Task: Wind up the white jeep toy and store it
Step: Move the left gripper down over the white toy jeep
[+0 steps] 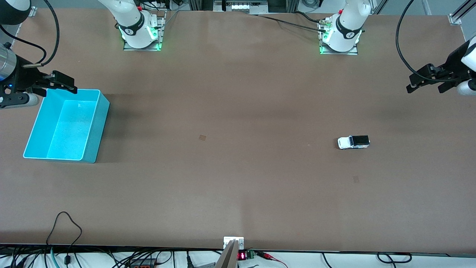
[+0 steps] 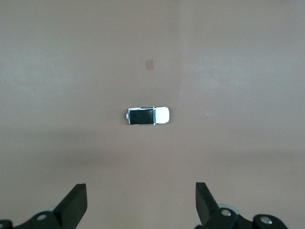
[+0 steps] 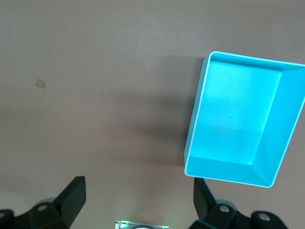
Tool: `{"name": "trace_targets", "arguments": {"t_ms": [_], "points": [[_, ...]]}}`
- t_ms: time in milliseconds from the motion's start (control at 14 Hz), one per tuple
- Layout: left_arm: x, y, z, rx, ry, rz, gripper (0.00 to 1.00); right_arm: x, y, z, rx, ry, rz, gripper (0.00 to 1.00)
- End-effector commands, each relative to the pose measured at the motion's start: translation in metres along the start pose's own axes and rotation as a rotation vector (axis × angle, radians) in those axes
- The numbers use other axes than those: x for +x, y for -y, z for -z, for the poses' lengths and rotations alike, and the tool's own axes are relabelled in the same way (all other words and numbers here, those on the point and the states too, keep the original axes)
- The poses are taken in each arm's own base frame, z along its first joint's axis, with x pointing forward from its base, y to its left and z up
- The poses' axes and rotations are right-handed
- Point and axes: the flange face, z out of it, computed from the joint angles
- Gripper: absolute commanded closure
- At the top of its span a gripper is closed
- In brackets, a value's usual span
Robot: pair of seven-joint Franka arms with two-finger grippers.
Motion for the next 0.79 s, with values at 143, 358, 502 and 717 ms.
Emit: {"name": "trace_targets", "arguments": {"t_ms": [143, 358, 502, 717], "points": [[-0.014, -0.002, 0.001, 0.022, 0.001, -0.014, 0.00, -0.001, 0.002, 0.005, 0.014, -0.012, -0.002, 0.00], [-0.014, -0.002, -0.014, 0.023, 0.021, -0.014, 0.00, -0.001, 0.002, 0.005, 0.014, -0.012, -0.002, 0.00], [-0.014, -0.001, -0.037, 0.023, 0.039, -0.014, 0.00, -0.001, 0.002, 0.005, 0.014, -0.012, -0.002, 0.00], [-0.012, -0.010, -0.081, 0.027, 0.043, -0.040, 0.00, -0.001, 0.002, 0.005, 0.016, -0.012, -0.002, 0.00]]}}
